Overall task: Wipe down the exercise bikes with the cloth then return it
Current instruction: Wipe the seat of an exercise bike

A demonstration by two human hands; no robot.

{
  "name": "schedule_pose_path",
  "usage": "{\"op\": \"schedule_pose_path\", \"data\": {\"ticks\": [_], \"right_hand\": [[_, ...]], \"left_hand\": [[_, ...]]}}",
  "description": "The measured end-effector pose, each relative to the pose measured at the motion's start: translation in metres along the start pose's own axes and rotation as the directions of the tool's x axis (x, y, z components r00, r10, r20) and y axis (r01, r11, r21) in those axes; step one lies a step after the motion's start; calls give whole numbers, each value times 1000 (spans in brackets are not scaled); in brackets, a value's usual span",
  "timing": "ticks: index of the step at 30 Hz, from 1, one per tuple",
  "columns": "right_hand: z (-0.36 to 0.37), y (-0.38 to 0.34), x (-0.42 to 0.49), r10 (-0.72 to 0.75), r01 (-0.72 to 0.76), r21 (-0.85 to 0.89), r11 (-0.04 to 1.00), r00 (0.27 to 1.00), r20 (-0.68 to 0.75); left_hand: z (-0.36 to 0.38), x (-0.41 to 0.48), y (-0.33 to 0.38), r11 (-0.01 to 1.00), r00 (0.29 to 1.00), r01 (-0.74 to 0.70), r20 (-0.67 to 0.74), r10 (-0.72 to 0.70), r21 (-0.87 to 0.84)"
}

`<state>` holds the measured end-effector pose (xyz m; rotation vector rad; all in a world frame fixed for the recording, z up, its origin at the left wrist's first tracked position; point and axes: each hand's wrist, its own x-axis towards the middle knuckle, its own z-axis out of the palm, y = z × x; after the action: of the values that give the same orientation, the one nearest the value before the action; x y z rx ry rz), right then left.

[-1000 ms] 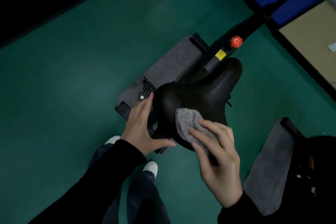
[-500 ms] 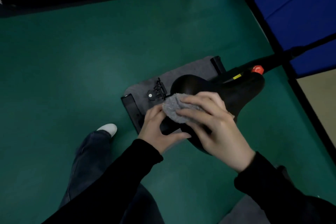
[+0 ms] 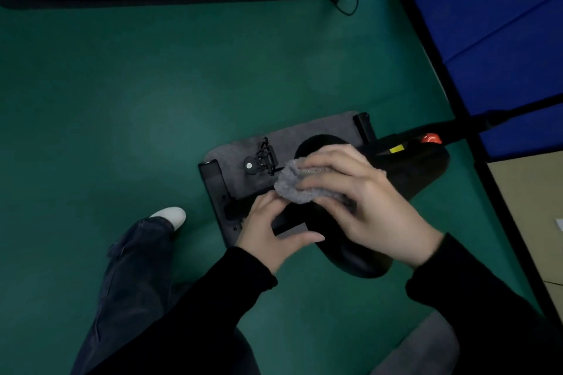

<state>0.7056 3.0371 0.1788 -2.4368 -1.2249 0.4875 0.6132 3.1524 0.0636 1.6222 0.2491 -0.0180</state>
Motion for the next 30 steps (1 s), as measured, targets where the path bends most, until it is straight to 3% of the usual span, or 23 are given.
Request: {"op": "schedule_pose_path", "data": {"ticks": [4, 7, 10, 12, 16, 22, 28, 30], "right_hand": [[-6, 9, 32, 49, -49, -38, 998, 999, -2], [-8, 23, 54, 180, -181, -8, 983, 982, -56], [-17, 43, 52, 421, -412, 112, 904, 904, -71], [-18, 48, 38, 499, -488, 112, 866, 860, -109], [5, 28, -4, 395, -425, 12, 905, 830, -394], [44, 7, -48, 422, -486, 96, 868, 623, -658], [72, -22, -65, 616, -667, 290, 686, 321, -719], [73, -29, -68, 687, -678, 421, 603, 173, -706]], "left_hand": [[-2, 3, 1, 1000, 1000, -2, 5, 2, 18], [-5, 7, 3, 997, 1000, -18, 18, 16, 75], [-10, 8, 4, 990, 999, -32, 29, 28, 134], [-12, 9, 6, 985, 999, -37, 30, 32, 169], [-14, 11, 10, 969, 997, -79, 46, 70, 232], [-29, 23, 21, 929, 978, -158, 186, 99, 334], [-64, 40, 33, 836, 904, -278, 423, 61, 473], [-76, 48, 43, 801, 884, -317, 464, 56, 508]]}}
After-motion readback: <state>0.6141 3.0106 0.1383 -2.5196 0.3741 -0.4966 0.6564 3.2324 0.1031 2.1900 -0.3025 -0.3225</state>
